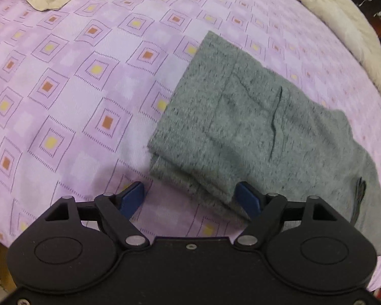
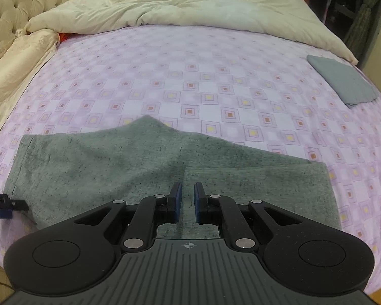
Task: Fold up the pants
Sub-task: 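Grasp and lift a pant leg with the left gripper while the right gripper grips the pants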
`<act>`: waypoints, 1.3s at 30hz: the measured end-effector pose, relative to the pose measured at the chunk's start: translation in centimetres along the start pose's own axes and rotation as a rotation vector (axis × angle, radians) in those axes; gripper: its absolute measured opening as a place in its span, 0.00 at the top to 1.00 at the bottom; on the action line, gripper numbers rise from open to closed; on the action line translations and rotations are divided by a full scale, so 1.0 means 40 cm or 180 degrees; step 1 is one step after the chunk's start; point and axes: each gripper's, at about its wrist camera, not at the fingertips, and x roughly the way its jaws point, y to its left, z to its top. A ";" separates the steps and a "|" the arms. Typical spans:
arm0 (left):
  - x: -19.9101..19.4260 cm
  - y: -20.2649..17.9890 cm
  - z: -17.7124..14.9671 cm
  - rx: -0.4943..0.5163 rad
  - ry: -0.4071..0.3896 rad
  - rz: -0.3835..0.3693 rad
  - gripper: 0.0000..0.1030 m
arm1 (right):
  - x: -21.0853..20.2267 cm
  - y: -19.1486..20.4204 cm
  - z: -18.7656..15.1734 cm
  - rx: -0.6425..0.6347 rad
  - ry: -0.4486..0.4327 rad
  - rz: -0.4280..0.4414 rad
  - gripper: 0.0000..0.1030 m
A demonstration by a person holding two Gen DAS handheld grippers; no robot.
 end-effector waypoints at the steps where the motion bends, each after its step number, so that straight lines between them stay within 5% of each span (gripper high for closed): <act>1: 0.002 0.003 0.007 -0.0029 -0.0014 -0.0039 0.22 | -0.001 0.008 0.000 0.0001 0.0006 -0.0019 0.91; 6: 0.021 0.014 0.045 -0.0170 -0.0075 -0.0194 0.21 | -0.002 0.033 0.001 -0.0007 0.0005 -0.0070 0.91; 14: 0.079 0.003 0.108 -0.0172 0.0040 -0.0501 0.04 | -0.008 0.065 0.006 -0.0082 -0.0020 -0.0065 0.91; 15: 0.079 -0.004 0.111 -0.0136 0.0061 -0.0507 0.06 | -0.008 0.067 0.006 -0.0089 -0.0020 -0.0062 0.91; 17: 0.068 -0.013 0.111 -0.0041 0.0069 -0.0415 0.38 | -0.006 0.069 0.006 -0.0081 -0.0014 -0.0052 0.91; 20: 0.052 -0.005 0.111 -0.0079 0.0110 -0.0485 0.60 | -0.001 0.068 0.004 -0.0035 0.0000 -0.0023 0.91; 27: -0.050 -0.107 0.109 0.0386 -0.0175 -0.0187 0.71 | 0.033 0.031 -0.017 0.0000 0.0123 0.0049 0.91; 39: -0.246 -0.306 0.070 0.0727 -0.0743 -0.0003 0.77 | 0.216 -0.072 -0.141 -0.0021 0.0866 0.0294 0.92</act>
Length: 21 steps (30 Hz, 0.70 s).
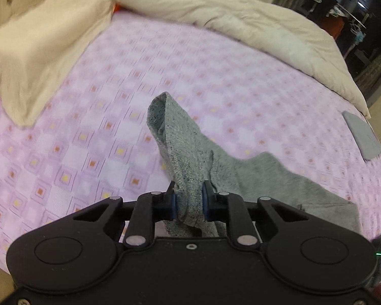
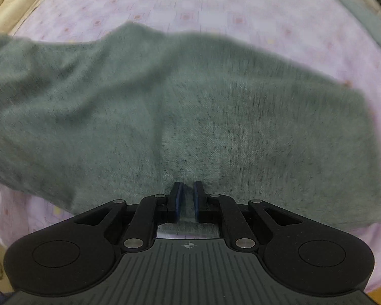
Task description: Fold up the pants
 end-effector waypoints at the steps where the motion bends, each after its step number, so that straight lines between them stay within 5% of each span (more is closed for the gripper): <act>1: -0.019 -0.031 0.002 0.0069 -0.0047 0.0030 0.78 | 0.000 -0.008 0.002 -0.0015 0.0006 0.0073 0.92; 6: -0.109 -0.207 0.012 0.0386 -0.0296 0.0047 0.86 | -0.009 -0.058 0.022 -0.0056 0.0101 0.0496 0.92; 10: -0.150 -0.385 0.011 0.0627 -0.0442 -0.0208 0.95 | -0.051 -0.134 0.031 0.0054 -0.0077 0.0684 0.92; 16: -0.037 -0.615 -0.044 0.0820 -0.0146 -0.0635 0.99 | -0.092 -0.266 0.048 0.0141 -0.0211 0.0693 0.92; 21: 0.050 -0.669 -0.117 0.0784 0.0239 -0.0683 0.98 | -0.120 -0.329 0.063 0.0057 -0.0337 0.0626 0.91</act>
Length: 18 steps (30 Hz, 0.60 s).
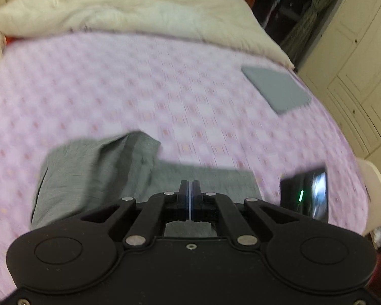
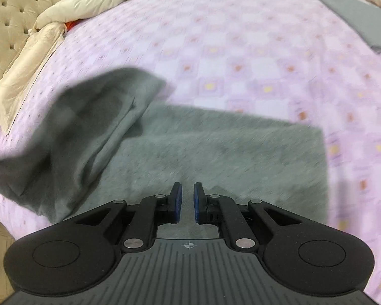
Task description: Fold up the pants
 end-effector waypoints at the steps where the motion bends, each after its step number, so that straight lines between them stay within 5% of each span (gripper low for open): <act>1: 0.005 -0.006 -0.016 0.0026 0.0052 0.0011 0.96 | -0.002 -0.006 0.009 0.0007 -0.0021 -0.0003 0.91; 6: 0.002 0.000 -0.085 0.0177 0.0183 0.0376 0.90 | 0.006 -0.023 0.066 0.0023 -0.0106 0.0205 0.90; 10: 0.024 0.045 -0.137 0.0451 0.0205 0.0991 0.81 | 0.031 0.003 0.106 0.0055 -0.0057 0.0383 0.90; 13: 0.055 0.066 -0.188 0.1012 0.0305 0.1309 0.69 | 0.056 0.025 0.136 0.0085 -0.0011 0.0435 0.90; 18: 0.104 0.072 -0.272 0.1903 0.0570 0.1323 0.62 | 0.079 0.058 0.149 0.0172 0.0062 0.0396 0.90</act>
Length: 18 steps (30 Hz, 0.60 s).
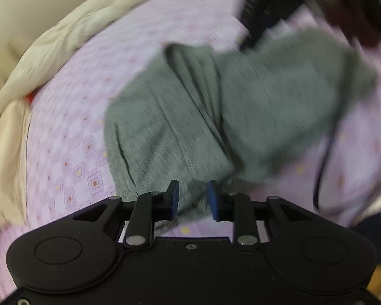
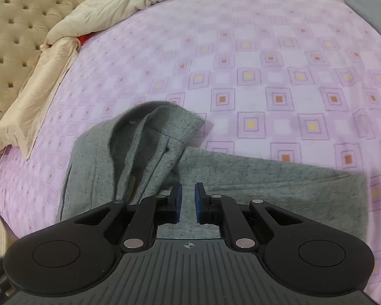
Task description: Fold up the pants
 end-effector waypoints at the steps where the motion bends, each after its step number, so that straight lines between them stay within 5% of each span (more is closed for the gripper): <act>1: 0.009 -0.009 -0.011 0.0118 0.0012 0.0065 0.62 | 0.004 0.004 -0.001 0.0021 0.0021 0.0002 0.90; 4: 0.021 -0.025 -0.035 0.0290 -0.0057 0.0262 0.62 | 0.014 0.018 -0.002 0.0024 0.0071 -0.0022 0.90; 7: 0.041 -0.035 -0.032 0.0372 -0.0165 0.0301 0.44 | 0.028 0.031 0.000 0.0033 0.0094 -0.0060 0.90; 10: 0.076 -0.047 -0.012 0.0591 -0.0230 0.0338 0.45 | 0.039 0.037 0.005 0.0057 0.0098 -0.0106 0.90; 12: 0.094 -0.033 0.000 0.0579 -0.0225 0.0188 0.75 | 0.047 0.039 0.016 0.0070 0.0087 -0.0135 0.90; 18: 0.052 0.199 0.034 -0.1020 -0.0270 -0.0391 0.82 | 0.084 0.030 0.070 0.0227 -0.0023 -0.0125 0.89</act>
